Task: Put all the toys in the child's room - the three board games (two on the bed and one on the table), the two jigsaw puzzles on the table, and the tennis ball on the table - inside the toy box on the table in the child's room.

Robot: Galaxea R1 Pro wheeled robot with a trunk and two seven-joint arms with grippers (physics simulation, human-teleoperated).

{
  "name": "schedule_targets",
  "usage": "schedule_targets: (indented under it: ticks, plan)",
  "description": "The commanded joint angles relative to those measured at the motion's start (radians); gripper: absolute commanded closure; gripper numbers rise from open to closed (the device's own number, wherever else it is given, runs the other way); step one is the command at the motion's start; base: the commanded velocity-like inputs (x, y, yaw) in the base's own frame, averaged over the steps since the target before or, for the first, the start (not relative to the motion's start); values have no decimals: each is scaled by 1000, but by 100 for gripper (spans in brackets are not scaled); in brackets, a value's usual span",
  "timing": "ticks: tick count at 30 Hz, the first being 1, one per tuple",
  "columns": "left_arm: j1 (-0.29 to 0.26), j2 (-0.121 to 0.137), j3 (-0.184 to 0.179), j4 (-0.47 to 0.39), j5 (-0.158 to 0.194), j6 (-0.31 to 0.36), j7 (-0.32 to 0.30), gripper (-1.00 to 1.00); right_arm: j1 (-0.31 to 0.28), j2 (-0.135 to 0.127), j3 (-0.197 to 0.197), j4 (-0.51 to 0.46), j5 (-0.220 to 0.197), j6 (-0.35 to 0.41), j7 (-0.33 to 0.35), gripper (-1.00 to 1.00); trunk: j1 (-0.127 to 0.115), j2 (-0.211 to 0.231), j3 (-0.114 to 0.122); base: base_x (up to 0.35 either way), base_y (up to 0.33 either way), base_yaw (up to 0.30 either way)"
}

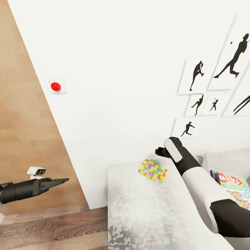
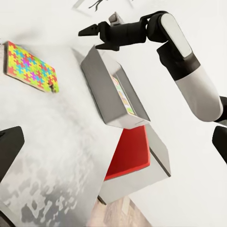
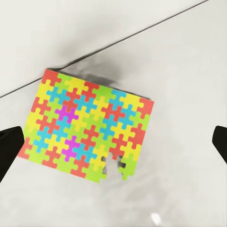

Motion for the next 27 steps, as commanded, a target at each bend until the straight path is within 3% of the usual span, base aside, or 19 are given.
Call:
schedule_targets:
  ticks: [1,7,13,20,27]
  plan:
    - [-1,0,0,0,-1,11,-4,-100,-1,-1,6,-1,-10,2,-10,-100,1,-2,-4,0,0,0]
    - [-1,0,0,0,-1,11,-4,-100,-2,4,25,-5,-13,7,-8,-100,1,-2,-14,0,0,0]
    - [-1,2,2,0,-1,11,-4,-100,-2,19,117,-14,-12,9,-6,-100,1,-2,-24,0,0,0]
    - [-1,-1,2,0,-25,11,-4,-100,-3,46,146,-38,-12,10,-3,-100,1,-2,-35,0,0,0]
    - [-1,-2,3,1,-46,11,-4,-100,-7,49,175,-100,-11,10,26,-100,1,-2,-47,0,0,0]
